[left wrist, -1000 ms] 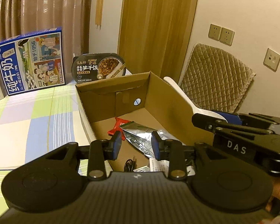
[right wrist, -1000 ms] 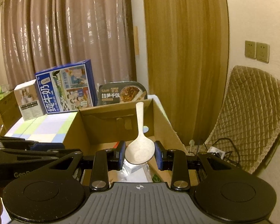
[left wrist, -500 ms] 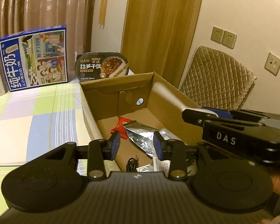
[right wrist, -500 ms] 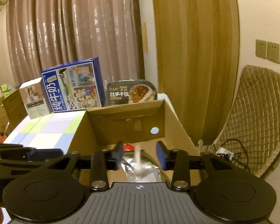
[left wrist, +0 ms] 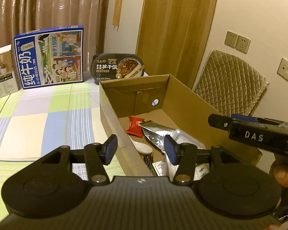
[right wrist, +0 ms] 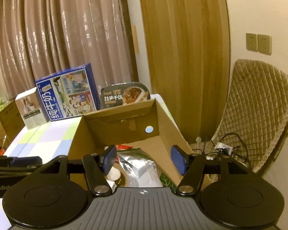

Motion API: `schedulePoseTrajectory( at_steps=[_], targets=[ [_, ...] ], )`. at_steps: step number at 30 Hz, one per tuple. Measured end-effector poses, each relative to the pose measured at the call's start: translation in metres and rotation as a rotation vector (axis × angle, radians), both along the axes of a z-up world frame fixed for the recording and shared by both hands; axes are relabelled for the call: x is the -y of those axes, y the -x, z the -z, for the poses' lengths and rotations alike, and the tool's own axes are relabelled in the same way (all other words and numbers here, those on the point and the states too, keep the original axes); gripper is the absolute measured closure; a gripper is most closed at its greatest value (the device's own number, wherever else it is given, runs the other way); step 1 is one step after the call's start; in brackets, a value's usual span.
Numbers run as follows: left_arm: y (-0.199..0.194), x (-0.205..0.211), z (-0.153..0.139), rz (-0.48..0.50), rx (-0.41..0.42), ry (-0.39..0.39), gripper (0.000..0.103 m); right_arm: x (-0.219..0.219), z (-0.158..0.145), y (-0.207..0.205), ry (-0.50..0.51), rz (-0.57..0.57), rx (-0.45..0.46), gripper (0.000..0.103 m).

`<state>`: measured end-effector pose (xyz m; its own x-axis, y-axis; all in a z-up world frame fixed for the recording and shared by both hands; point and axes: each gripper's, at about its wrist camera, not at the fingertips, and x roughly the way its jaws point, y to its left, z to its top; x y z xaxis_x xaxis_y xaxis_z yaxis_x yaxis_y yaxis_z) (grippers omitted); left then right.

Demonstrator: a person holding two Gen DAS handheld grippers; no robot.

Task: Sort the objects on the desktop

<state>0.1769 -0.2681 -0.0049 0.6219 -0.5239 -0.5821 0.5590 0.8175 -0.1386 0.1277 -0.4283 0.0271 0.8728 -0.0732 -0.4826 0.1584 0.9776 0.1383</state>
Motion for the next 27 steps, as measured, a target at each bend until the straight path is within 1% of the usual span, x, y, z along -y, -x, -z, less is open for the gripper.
schedulePoseTrajectory(
  at_steps=[1, 2, 3, 4, 6, 8, 9, 11, 13, 16, 20, 22, 25, 27],
  targets=[
    [0.004, -0.002, -0.001, -0.004, -0.001, 0.001, 0.050, -0.001, -0.003, 0.003, -0.001, 0.002, 0.003, 0.037],
    [0.007, -0.004, -0.003, -0.006, 0.000, 0.003, 0.049, -0.001, -0.006, 0.006, -0.003, 0.005, 0.005, 0.032],
    [0.011, -0.005, -0.005, -0.009, 0.000, 0.006, 0.044, -0.002, -0.009, 0.011, -0.004, 0.009, 0.008, 0.029],
    [0.015, -0.007, -0.007, -0.013, -0.002, 0.011, 0.039, -0.002, -0.012, 0.015, -0.003, 0.014, 0.012, 0.023],
    [0.021, -0.011, -0.010, -0.015, -0.010, 0.021, 0.033, -0.003, -0.018, 0.025, -0.001, 0.027, 0.020, 0.011],
    [0.030, -0.012, -0.015, -0.014, -0.007, 0.022, 0.026, -0.003, -0.024, 0.036, 0.001, 0.040, 0.026, 0.005],
    [0.035, -0.013, -0.017, -0.015, -0.001, 0.021, 0.020, -0.003, -0.026, 0.040, 0.001, 0.046, 0.028, 0.002],
    [0.045, -0.016, -0.022, -0.013, 0.007, 0.024, 0.016, -0.002, -0.030, 0.051, -0.003, 0.060, 0.031, 0.002],
    [0.054, -0.018, -0.026, -0.012, 0.014, 0.026, 0.009, 0.000, -0.035, 0.062, -0.017, 0.077, 0.025, 0.002],
    [0.068, -0.023, -0.032, -0.021, 0.023, 0.034, 0.002, 0.000, -0.041, 0.079, -0.035, 0.097, 0.025, 0.002],
    [0.085, -0.031, -0.039, -0.055, 0.022, 0.050, 0.002, 0.002, -0.049, 0.105, -0.051, 0.125, 0.039, 0.002],
    [0.094, -0.034, -0.042, -0.064, 0.034, 0.053, 0.001, 0.001, -0.052, 0.119, -0.043, 0.130, 0.049, 0.002],
    [0.111, -0.036, -0.046, -0.083, 0.078, 0.021, 0.001, -0.002, -0.056, 0.136, -0.039, 0.123, 0.055, 0.002],
    [0.120, -0.038, -0.047, -0.095, 0.076, 0.018, 0.001, -0.003, -0.056, 0.145, -0.046, 0.124, 0.036, 0.002]
  ],
)
